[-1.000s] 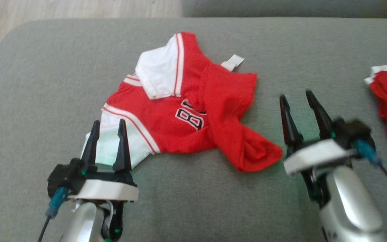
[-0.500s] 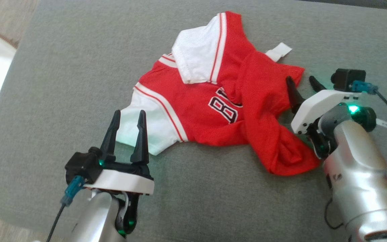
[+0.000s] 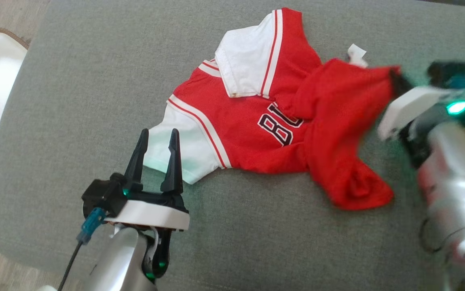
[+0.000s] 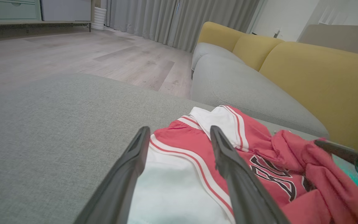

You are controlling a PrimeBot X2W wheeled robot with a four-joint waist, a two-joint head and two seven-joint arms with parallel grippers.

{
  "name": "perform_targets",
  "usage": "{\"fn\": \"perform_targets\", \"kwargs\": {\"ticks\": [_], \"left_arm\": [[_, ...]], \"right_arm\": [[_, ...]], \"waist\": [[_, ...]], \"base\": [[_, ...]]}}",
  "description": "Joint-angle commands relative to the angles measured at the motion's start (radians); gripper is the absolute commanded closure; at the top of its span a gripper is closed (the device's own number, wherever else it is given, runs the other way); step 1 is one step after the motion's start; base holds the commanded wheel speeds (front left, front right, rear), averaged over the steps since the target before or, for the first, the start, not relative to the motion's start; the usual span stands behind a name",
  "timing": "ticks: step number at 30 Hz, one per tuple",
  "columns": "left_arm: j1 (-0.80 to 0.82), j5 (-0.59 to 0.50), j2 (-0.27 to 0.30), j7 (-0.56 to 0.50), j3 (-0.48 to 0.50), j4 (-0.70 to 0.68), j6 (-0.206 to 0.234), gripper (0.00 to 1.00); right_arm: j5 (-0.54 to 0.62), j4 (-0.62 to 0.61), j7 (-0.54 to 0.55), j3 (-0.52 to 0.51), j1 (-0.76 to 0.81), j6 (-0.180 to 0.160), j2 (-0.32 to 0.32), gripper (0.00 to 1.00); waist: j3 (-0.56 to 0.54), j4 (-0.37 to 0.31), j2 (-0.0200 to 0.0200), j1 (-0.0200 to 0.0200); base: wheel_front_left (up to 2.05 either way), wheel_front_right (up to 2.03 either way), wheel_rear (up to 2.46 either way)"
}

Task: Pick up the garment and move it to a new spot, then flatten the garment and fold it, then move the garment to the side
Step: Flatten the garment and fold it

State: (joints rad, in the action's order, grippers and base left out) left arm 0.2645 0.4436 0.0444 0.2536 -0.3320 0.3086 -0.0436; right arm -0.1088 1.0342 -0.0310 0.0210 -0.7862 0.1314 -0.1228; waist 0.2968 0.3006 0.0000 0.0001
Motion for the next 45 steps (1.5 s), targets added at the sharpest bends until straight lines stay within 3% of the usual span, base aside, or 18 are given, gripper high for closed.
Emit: {"fn": "perform_targets", "kwargs": {"ticks": [1, 11, 19, 20, 21, 26, 33, 39, 40, 45], "left_arm": [[0.031, 0.009, 0.006, 0.008, 0.019, -0.034, 0.006, 0.0], [0.048, 0.033, 0.006, 0.008, -0.016, -0.046, 0.007, 0.0], [0.055, 0.046, 0.006, 0.008, -0.03, -0.05, 0.009, 0.0], [0.055, 0.046, 0.006, 0.008, -0.029, -0.05, 0.01, 0.0], [0.056, 0.046, 0.006, 0.008, -0.028, -0.051, 0.011, 0.0], [0.051, 0.04, 0.006, 0.008, -0.012, -0.053, 0.017, 0.0], [0.029, 0.007, 0.006, 0.008, 0.054, -0.049, 0.011, 0.0], [-0.01, -0.026, 0.006, 0.008, 0.105, -0.045, 0.0, 0.0], [-0.01, -0.026, 0.006, 0.008, 0.105, -0.045, 0.0, 0.0], [-0.052, -0.038, 0.006, 0.008, 0.143, -0.045, -0.004, 0.0]], "right_arm": [[0.023, -0.026, -0.024, 0.001, -0.09, -0.001, -0.041, 1.0], [0.149, -0.007, -0.025, -0.053, -0.312, -0.001, -0.258, 1.0], [0.279, 0.052, -0.045, -0.029, -0.399, -0.001, -0.311, 1.0], [0.297, 0.055, -0.053, -0.029, -0.402, -0.001, -0.312, 0.95], [0.312, 0.057, -0.063, -0.035, -0.405, -0.001, -0.311, 0.0], [0.335, 0.069, -0.141, -0.083, -0.401, -0.001, -0.264, 0.0], [0.285, 0.016, -0.226, -0.08, -0.304, -0.001, -0.155, 0.0], [0.173, -0.252, -0.23, -0.042, -0.056, -0.001, -0.041, 0.0], [0.173, -0.252, -0.23, -0.042, -0.056, -0.001, -0.041, 0.0], [0.112, -0.492, -0.231, -0.031, 0.204, -0.001, 0.035, 0.0]], "waist": [[-0.001, -0.002, 0.0, -0.0001], [0.023, 0.033, 0.0, -0.0001], [0.042, 0.062, 0.0, -0.0001], [0.043, 0.063, 0.0, -0.0001], [0.044, 0.062, 0.0, -0.0001], [0.032, 0.039, 0.0, -0.0001], [-0.032, -0.047, 0.0, -0.0001], [-0.111, -0.133, 0.0, -0.0001], [-0.111, -0.133, 0.0, -0.0001], [-0.166, -0.195, 0.0, -0.0001]], "base": [[0.0, 0.0, 0.0], [0.0, 0.0, 0.0], [0.0, 0.0, 0.0], [0.0, 0.0, 0.0], [0.0, 0.0, 0.0], [0.0, 0.0, 0.0], [0.0, 0.0, 0.0], [0.0, 0.0, 0.0], [0.0, 0.0, 0.0], [0.0, 0.0, 0.0]]}}
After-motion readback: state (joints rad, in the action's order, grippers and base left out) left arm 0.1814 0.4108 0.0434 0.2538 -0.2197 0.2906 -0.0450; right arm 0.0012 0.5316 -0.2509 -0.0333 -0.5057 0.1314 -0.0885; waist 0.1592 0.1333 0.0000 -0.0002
